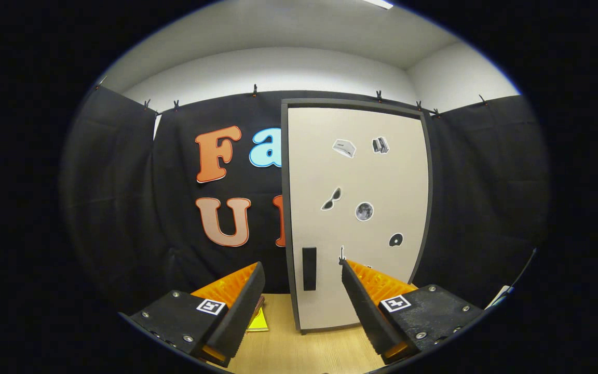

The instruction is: Open the shoe cabinet door, grab the shoes and put them into the shoe cabinet, then close the shoe cabinet door.

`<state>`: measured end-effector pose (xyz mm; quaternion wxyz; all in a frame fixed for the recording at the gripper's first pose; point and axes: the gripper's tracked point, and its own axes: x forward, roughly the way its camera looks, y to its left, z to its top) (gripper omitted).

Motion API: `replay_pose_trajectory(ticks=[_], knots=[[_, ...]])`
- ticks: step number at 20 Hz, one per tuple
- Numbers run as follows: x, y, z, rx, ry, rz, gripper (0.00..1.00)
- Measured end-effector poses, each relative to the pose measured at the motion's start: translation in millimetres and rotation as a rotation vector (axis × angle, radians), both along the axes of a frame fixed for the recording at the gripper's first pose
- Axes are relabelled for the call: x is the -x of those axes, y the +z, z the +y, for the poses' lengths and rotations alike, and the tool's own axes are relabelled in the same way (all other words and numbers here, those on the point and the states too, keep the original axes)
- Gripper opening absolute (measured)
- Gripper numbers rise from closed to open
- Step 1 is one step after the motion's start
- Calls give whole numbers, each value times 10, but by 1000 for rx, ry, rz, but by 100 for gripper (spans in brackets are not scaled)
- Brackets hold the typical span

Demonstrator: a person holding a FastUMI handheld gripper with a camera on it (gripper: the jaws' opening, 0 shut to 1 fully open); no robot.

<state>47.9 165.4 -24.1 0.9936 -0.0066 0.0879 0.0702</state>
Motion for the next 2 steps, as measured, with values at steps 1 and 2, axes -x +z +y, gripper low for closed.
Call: replay_pose_trajectory(ticks=[1,2], knots=[[2,-2,3,0,1,0,93],[10,5,6,0,2,0,93]])
